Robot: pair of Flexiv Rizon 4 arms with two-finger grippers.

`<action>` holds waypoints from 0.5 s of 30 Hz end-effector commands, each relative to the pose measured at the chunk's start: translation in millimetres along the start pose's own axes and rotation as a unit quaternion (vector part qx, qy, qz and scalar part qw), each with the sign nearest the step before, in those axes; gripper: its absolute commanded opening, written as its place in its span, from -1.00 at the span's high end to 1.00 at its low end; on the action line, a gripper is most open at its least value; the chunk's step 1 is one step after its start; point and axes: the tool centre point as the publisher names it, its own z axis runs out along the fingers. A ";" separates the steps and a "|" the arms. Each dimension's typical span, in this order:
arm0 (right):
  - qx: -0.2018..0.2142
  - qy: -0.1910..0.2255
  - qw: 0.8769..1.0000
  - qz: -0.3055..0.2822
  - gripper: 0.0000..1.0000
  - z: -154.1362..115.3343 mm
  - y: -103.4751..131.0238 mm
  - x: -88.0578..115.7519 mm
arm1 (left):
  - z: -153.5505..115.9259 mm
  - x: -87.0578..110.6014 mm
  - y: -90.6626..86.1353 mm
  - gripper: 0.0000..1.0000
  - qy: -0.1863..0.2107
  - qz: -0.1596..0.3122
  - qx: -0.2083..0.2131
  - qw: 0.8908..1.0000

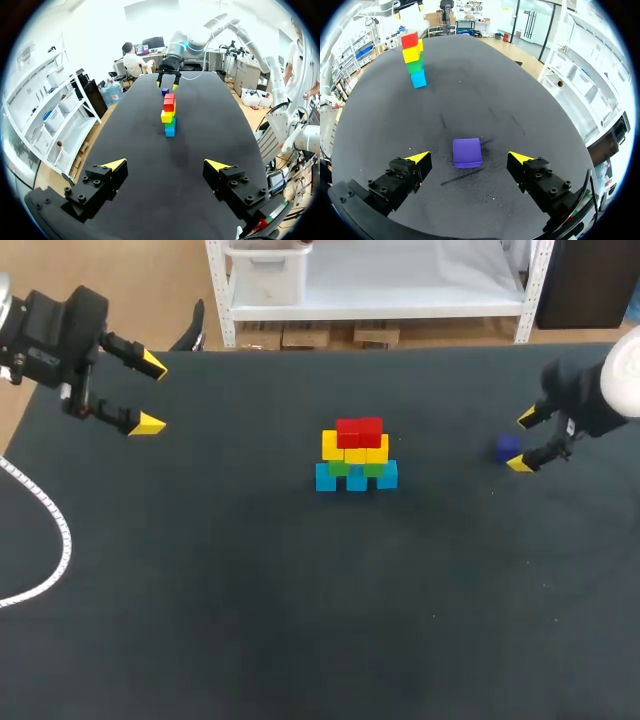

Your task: Place the blue cubes, place green cubes on the blue cubes, place the yellow cubes on the green cubes, then place the red cubes on the yellow cubes, and place purple cube on the red cubes.

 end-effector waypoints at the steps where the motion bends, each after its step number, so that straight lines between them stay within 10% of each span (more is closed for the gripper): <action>1: -0.004 0.000 1.000 -0.002 -1.00 5.7 -2.0 2.1 | 0.4 0.5 1.5 -1.00 0.000 0.001 0.001 1.000; 6: -0.007 0.000 1.000 -0.007 -0.37 9.1 -1.9 2.5 | 0.4 0.5 1.5 -1.00 0.000 0.001 0.001 1.000; 15: -0.013 -0.006 1.000 -0.010 0.18 13.7 -0.6 -0.6 | 0.4 0.5 1.5 -1.00 0.000 0.001 0.001 1.000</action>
